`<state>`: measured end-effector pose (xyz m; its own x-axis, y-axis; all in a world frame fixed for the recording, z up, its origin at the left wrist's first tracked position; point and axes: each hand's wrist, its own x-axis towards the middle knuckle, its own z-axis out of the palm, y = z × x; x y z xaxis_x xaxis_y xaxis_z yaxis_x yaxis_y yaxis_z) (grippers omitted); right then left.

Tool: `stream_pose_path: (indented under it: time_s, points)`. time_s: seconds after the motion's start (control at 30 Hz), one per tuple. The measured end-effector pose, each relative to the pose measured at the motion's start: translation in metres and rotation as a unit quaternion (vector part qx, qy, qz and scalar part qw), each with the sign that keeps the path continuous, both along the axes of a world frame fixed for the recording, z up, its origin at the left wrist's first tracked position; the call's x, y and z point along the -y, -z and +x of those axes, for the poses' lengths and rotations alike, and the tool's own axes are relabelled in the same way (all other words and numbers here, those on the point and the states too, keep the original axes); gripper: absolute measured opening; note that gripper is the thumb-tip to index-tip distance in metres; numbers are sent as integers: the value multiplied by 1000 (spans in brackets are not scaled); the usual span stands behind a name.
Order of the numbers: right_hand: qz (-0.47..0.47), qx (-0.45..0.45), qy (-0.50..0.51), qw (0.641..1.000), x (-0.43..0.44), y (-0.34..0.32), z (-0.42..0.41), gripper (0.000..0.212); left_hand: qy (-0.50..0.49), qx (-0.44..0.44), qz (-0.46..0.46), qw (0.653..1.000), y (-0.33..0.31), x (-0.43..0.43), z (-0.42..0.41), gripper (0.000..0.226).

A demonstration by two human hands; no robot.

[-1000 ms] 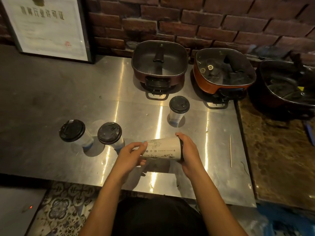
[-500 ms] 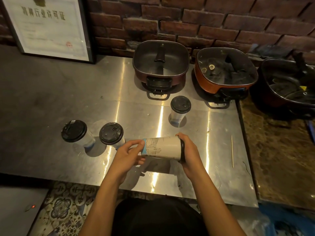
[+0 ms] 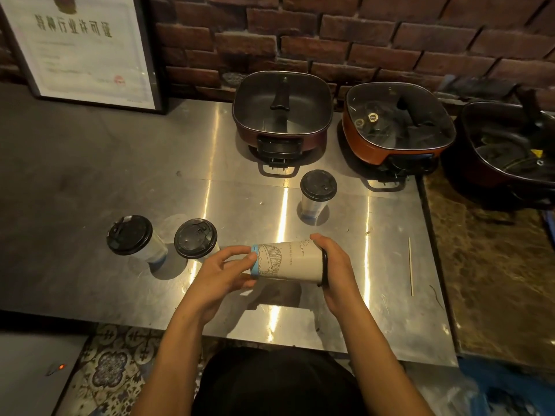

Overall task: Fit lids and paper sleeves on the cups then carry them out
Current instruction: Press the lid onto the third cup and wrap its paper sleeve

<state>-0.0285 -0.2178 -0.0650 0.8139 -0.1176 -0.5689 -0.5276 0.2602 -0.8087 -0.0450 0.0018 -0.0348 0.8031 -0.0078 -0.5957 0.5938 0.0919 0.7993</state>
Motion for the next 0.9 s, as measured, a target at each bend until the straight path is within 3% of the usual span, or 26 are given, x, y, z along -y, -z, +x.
stream_pose_path:
  time_s: [0.1,0.3,0.43,0.6,0.9]
  points:
    - [9,5,3,1000,1,-2,3,45,10,-16,-10,1000,-4,-2,2,52]
    - [-19,31,-15,999,-5,-7,5,24,34,-9,-1,999,-2,-8,6,55]
    - [0,31,-2,1000,-3,-10,6,33,30,3,-30,999,-1,-10,6,57]
    - [-18,50,-11,999,-5,-12,4,14,17,18,-22,999,-4,-5,7,52]
    - [0,53,14,998,-2,-13,5,22,27,35,-25,999,0,-6,6,61]
